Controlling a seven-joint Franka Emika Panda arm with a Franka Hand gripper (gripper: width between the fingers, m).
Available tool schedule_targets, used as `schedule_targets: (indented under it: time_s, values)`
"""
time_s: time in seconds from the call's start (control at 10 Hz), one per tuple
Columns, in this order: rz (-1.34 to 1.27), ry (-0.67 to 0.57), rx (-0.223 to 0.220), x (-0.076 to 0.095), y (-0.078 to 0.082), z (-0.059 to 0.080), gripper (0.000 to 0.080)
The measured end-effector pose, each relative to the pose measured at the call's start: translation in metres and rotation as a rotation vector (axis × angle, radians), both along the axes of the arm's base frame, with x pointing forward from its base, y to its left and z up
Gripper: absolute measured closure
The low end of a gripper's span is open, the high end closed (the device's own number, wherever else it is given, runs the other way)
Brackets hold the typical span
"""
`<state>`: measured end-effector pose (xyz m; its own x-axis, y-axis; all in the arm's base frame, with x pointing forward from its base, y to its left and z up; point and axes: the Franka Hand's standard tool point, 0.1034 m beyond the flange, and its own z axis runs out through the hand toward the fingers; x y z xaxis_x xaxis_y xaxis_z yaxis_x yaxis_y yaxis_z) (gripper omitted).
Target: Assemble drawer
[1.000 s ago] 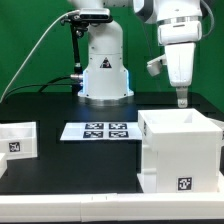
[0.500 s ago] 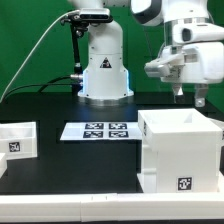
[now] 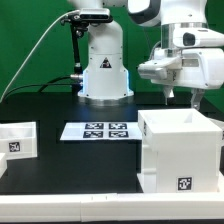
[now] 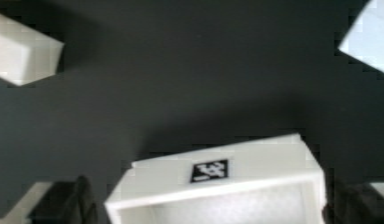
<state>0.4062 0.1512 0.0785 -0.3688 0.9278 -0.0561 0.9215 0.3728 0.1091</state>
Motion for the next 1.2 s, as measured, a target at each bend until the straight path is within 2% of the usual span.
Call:
schedule_targets:
  time_s: [0.1,0.2,0.3,0.7,0.8,1.0,1.1,1.2]
  values:
    - [0.006,-0.011,0.007,-0.006,0.011,-0.002,0.0151]
    - [0.029,-0.018,0.022,-0.012,0.016,-0.005,0.0151]
    - [0.019,-0.012,0.013,-0.01,0.011,-0.005,0.0151]
    - [0.019,-0.011,0.013,-0.011,0.011,-0.005,0.0151]
    - [0.025,-0.014,0.015,-0.011,0.017,-0.006,0.0151]
    - [0.06,-0.027,0.026,0.0,0.055,-0.008,0.0151]
    - [0.038,-0.039,0.058,0.006,0.077,-0.011,0.0151]
    - [0.039,-0.045,0.084,0.005,0.087,-0.016,0.0151]
